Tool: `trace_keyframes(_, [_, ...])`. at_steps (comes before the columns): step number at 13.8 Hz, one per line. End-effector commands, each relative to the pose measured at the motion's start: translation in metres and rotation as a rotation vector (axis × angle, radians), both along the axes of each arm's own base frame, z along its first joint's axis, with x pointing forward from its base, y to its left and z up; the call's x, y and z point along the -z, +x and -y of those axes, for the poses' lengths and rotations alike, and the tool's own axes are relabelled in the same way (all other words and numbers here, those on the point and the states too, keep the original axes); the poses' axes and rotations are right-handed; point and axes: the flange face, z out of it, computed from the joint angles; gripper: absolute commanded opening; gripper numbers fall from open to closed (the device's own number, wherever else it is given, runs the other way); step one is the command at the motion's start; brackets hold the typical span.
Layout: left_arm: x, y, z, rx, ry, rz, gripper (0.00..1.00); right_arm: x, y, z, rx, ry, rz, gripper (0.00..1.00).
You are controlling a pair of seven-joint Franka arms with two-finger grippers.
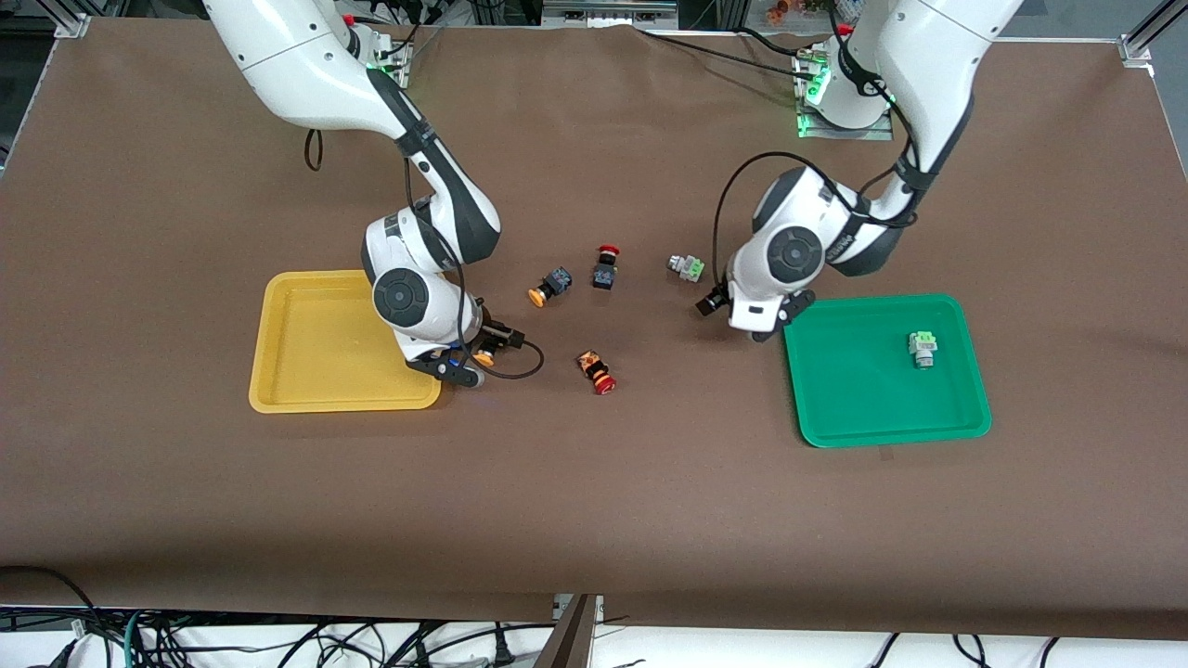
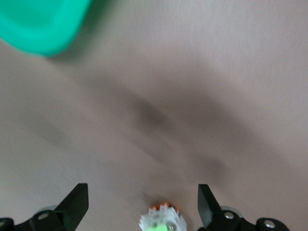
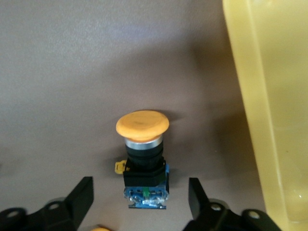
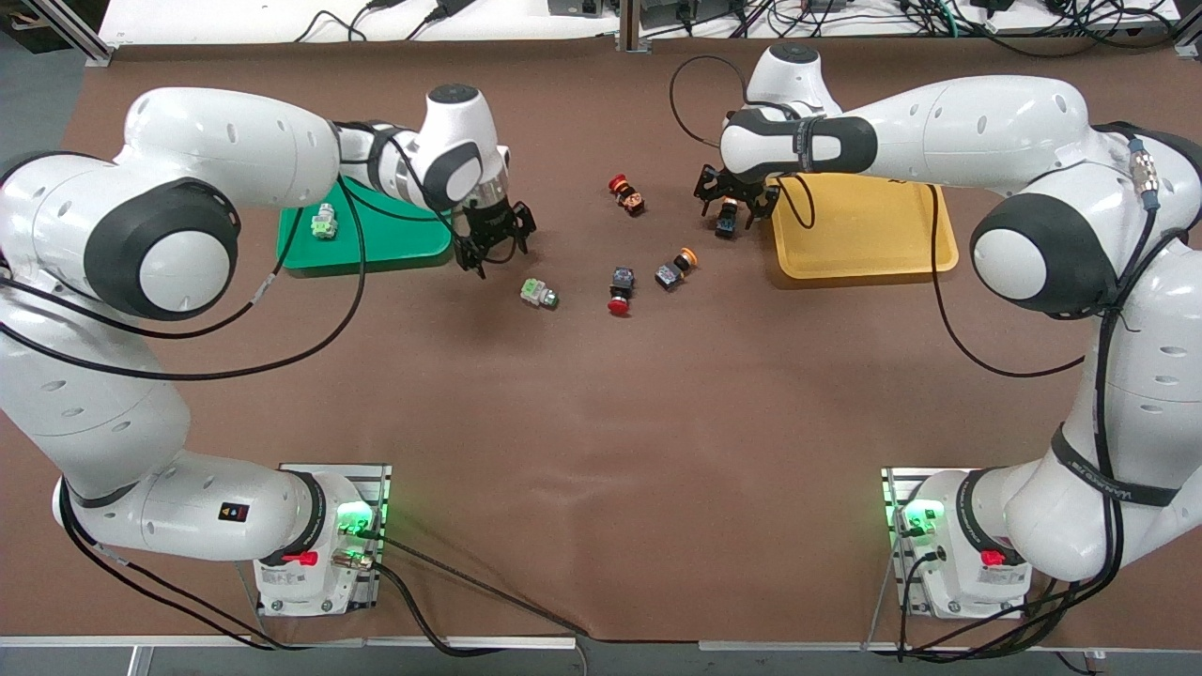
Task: Place green and yellow buttons in trays
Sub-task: 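Grasp a yellow button with the right gripper while the left gripper reaches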
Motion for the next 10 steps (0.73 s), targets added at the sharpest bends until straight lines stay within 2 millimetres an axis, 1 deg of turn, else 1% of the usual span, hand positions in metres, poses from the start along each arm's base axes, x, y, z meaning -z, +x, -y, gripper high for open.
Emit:
trace_keyframes(1, [-0.005, -0.026, 0.017, -0.053, 0.034, 0.038, 1.00, 0.007, -0.010, -0.006, 0.006, -0.003, 0.008, 0.76])
trace_keyframes(2, [-0.001, -0.034, 0.022, -0.061, 0.043, 0.034, 1.00, 0.009, -0.011, -0.005, 0.008, -0.004, 0.010, 0.72])
trace_keyframes(3, [0.000, -0.037, 0.023, -0.068, 0.042, 0.037, 1.00, 0.010, -0.012, -0.005, 0.007, -0.003, 0.011, 0.67])
trace_keyframes(4, [0.002, -0.038, 0.023, -0.068, 0.041, 0.040, 0.90, 0.010, -0.012, -0.005, -0.001, -0.002, 0.011, 0.61])
trace_keyframes(5, [0.005, -0.041, 0.022, -0.074, 0.037, 0.045, 0.79, 0.010, -0.012, -0.004, -0.006, -0.003, 0.008, 0.54])
trace_keyframes(7, [0.011, -0.046, 0.026, -0.085, 0.026, 0.060, 0.77, 0.007, -0.009, -0.001, -0.004, -0.002, 0.009, 0.41])
trace_keyframes(9, [0.012, -0.046, 0.029, -0.104, 0.029, 0.059, 0.61, 0.001, -0.004, 0.002, -0.005, 0.002, 0.021, 0.34])
trace_keyframes(10, [0.012, -0.046, 0.029, -0.106, 0.028, 0.061, 0.53, -0.004, -0.002, 0.002, -0.005, 0.004, 0.024, 0.33])
